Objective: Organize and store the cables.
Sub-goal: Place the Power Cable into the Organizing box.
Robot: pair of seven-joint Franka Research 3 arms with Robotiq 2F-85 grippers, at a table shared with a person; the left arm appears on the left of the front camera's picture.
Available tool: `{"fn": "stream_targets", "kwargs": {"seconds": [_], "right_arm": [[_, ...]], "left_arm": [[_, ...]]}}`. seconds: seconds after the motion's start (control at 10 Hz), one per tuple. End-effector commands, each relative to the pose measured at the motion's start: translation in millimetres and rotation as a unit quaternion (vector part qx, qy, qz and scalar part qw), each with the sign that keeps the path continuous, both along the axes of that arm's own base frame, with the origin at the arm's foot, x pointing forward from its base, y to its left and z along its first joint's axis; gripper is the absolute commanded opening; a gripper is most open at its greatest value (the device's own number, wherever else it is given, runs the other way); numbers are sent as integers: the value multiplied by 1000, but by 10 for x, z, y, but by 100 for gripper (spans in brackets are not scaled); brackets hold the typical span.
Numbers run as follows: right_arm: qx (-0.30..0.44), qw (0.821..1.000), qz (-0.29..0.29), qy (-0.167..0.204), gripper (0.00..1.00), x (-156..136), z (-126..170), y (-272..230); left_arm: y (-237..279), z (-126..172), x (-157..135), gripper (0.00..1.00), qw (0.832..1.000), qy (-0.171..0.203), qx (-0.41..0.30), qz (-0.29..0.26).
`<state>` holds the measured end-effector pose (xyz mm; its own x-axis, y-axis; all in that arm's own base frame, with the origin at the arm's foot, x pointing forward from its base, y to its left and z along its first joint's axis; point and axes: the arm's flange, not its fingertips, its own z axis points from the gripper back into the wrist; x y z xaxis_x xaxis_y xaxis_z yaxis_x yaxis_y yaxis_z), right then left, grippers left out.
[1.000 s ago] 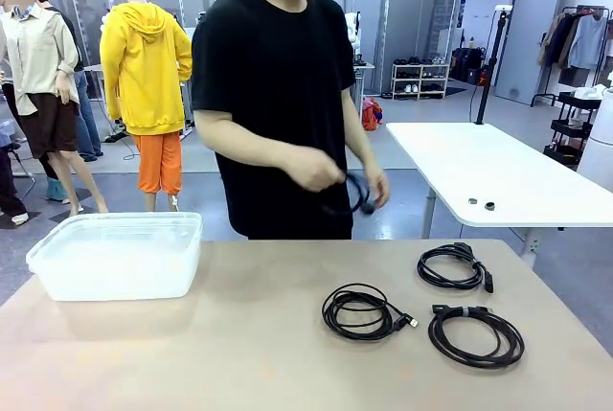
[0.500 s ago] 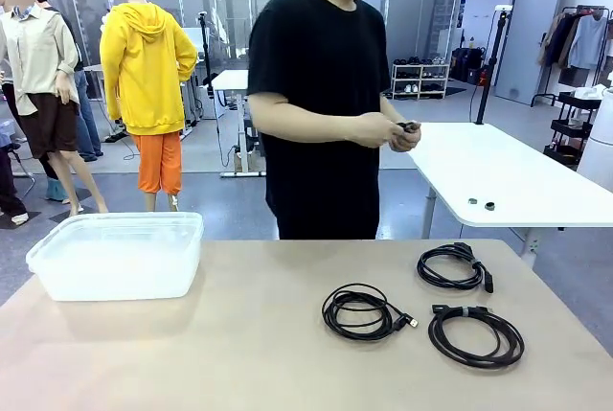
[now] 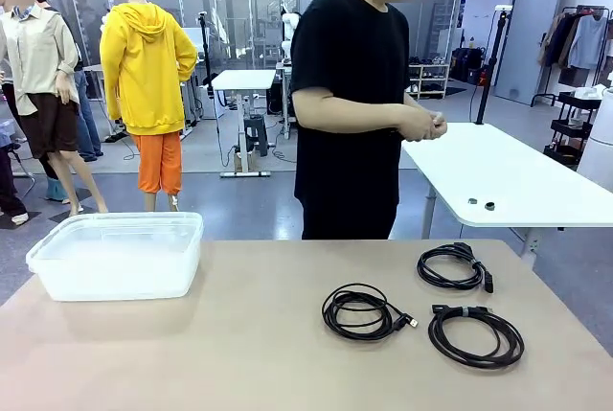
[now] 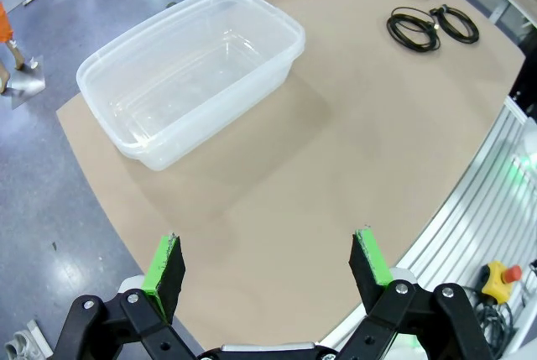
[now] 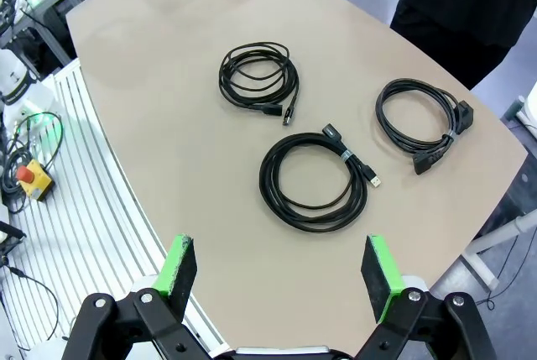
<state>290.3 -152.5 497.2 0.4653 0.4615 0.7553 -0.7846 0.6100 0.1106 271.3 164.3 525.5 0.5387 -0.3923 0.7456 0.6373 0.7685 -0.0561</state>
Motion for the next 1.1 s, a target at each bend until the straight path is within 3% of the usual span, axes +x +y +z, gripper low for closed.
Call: {"fn": "stream_targets", "kwargs": {"seconds": [0.0, 0.4, 0.5, 0.7, 1.0], "right_arm": [[1, 1000, 8, -6, 100, 8, -4, -14], [0, 1000, 0, 0, 100, 0, -5, -4], [-33, 997, -57, 32, 100, 277, 235, 253], [-58, 988, -101, 100, 100, 954, 463, 509], [-81, 969, -137, 187, 100, 1823, 444, 723]], "left_arm": [[-3, 3, 4, 100, 1000, -3, -1, -5], [-3, 3, 4, 100, 1000, -3, -1, -5], [-3, 3, 4, 100, 1000, -3, -1, -5], [-3, 3, 4, 100, 1000, -3, -1, -5], [-3, 3, 4, 100, 1000, -3, -1, -5]]}}
